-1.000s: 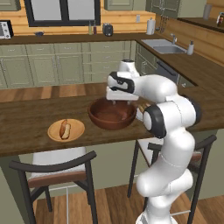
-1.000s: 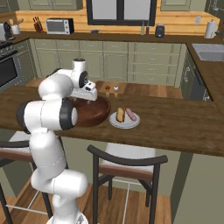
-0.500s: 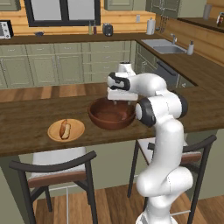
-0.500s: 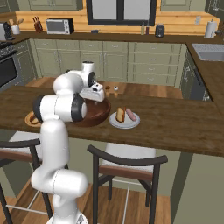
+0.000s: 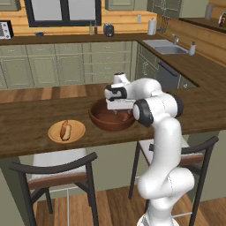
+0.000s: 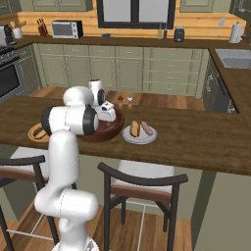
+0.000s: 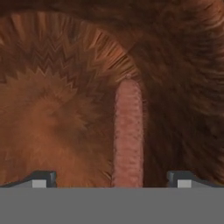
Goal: Place one bun and one sausage from the bowl on each plate.
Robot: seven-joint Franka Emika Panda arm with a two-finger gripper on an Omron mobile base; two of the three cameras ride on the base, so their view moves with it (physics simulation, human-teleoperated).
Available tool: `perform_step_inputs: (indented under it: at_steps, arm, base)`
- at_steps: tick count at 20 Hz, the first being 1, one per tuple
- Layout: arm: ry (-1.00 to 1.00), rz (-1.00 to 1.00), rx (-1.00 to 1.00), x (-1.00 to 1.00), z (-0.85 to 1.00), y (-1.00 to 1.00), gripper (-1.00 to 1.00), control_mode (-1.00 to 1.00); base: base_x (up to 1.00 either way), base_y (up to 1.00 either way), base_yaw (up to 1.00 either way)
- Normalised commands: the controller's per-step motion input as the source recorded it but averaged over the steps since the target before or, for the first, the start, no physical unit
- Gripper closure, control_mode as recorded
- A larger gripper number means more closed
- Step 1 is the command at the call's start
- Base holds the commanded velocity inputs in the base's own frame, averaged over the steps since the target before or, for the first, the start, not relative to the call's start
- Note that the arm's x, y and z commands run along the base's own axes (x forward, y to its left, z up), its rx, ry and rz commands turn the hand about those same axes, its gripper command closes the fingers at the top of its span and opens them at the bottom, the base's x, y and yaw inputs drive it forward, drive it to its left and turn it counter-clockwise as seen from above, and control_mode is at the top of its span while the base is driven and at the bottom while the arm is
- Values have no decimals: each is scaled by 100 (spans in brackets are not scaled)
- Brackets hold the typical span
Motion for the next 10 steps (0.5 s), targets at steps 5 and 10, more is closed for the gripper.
perform_step_inputs:
  at_steps: [5, 10]
  arm:
    - [0, 0, 0, 0, -18, -4, -100, -100]
    - [0, -2, 0, 0, -41, -17, -100, -100]
  base:
    - [0, 0, 0]
    - [0, 0, 0]
